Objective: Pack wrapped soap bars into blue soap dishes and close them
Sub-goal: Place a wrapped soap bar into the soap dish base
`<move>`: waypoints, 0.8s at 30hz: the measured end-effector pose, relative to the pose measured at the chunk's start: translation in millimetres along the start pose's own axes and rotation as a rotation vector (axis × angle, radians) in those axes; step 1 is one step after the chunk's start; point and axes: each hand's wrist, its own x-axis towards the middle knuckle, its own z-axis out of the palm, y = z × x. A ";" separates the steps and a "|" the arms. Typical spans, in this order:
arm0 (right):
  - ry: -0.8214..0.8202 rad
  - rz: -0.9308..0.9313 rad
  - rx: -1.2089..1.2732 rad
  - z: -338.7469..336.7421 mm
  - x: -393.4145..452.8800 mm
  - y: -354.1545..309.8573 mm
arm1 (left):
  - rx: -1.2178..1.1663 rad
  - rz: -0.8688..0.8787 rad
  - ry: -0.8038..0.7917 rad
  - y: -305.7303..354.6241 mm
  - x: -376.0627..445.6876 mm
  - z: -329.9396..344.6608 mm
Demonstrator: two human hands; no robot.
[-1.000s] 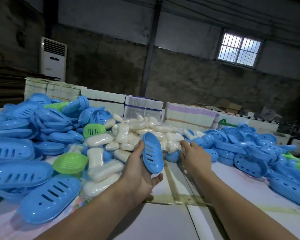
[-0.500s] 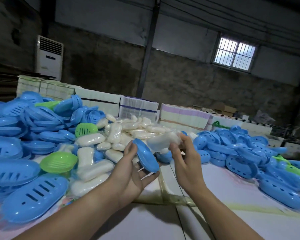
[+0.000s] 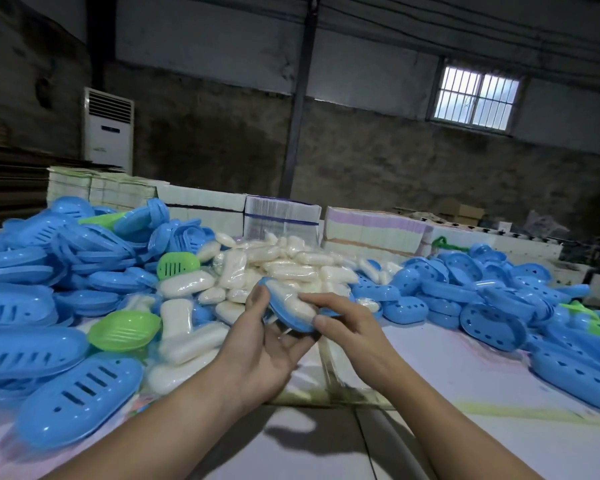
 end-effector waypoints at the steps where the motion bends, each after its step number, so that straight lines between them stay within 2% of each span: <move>1: 0.006 0.003 0.017 -0.9 0.1 -0.8 | 0.012 0.000 -0.006 0.2 -0.1 0.7; 11: 0.205 -0.042 0.141 -31.7 7.9 2.3 | 0.166 -0.124 -0.074 -8.0 26.2 38.8; 15: 0.461 0.063 0.242 -54.7 9.8 19.0 | 0.066 -0.142 -0.007 -44.3 48.4 50.2; 17: 0.637 0.189 0.065 -71.8 10.2 38.5 | 0.049 -0.172 0.026 -66.2 54.7 43.2; 19: 0.730 0.319 -0.216 -90.3 6.3 58.0 | 0.080 -0.213 0.059 -81.9 55.8 34.3; 21: 0.745 0.422 -0.436 -104.7 -0.6 72.3 | 0.093 -0.244 0.072 -87.6 54.7 27.8; 24: 0.682 0.589 -0.715 -118.4 -8.4 86.5 | 0.146 -0.258 0.070 -84.8 49.3 25.7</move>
